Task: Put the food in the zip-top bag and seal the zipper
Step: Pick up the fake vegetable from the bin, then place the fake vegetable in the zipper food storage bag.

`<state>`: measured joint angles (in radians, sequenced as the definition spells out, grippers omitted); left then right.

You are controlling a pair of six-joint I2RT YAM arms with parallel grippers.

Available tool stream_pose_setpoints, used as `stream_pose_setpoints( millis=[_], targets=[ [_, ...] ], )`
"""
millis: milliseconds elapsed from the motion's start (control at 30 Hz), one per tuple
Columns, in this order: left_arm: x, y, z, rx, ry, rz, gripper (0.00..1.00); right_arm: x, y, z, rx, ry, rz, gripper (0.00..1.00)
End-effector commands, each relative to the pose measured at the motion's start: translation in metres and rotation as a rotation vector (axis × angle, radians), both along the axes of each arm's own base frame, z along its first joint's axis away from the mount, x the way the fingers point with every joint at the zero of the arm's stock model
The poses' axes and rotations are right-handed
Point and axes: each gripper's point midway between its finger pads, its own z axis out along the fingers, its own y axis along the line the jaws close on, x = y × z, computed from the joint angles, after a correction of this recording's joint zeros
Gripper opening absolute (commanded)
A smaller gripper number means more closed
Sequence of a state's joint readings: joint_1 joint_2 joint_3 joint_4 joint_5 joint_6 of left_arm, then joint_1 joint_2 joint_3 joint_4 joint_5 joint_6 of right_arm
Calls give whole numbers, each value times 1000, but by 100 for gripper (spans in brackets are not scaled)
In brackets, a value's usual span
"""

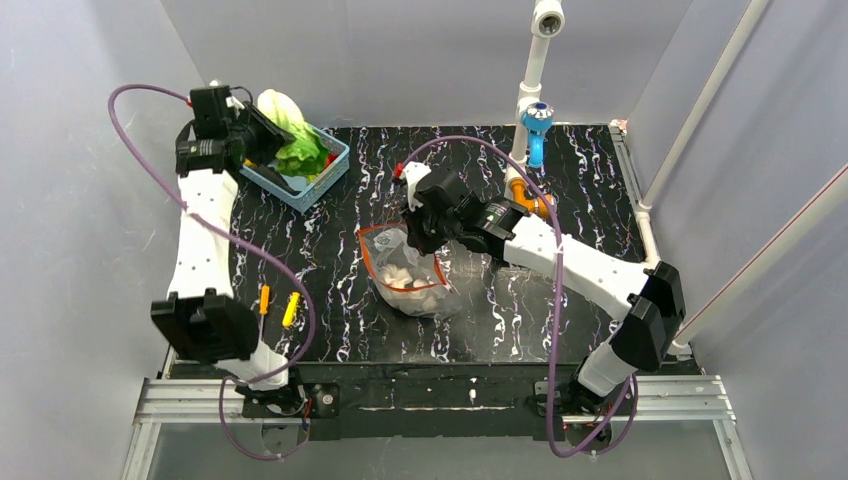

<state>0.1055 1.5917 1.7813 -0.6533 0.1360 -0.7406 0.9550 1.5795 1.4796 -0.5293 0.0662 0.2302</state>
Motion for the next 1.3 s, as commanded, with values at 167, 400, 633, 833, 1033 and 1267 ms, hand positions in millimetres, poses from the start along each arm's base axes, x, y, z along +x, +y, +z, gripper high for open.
stream_pose_setpoints(
  millis=[167, 400, 633, 833, 1033, 1267],
  targets=[
    [-175, -109, 42, -238, -107, -617, 0, 17, 0, 30, 8, -67, -73, 1],
    [-258, -140, 55, -420, -172, -658, 0, 31, -13, 27, -48, -134, -176, 1],
    [-308, -158, 51, -850, 20, -554, 0, 29, -1, 45, 32, -278, -153, 1],
    [-324, -164, 55, -1011, 136, -539, 0, 5, 30, 53, 133, -403, -41, 1],
    [-322, -165, 37, -1060, 236, -496, 0, -8, 50, 58, 214, -387, 40, 1],
    [-316, -166, -3, -1122, 309, -480, 0, -17, 53, 67, 288, -353, 50, 1]
  ],
)
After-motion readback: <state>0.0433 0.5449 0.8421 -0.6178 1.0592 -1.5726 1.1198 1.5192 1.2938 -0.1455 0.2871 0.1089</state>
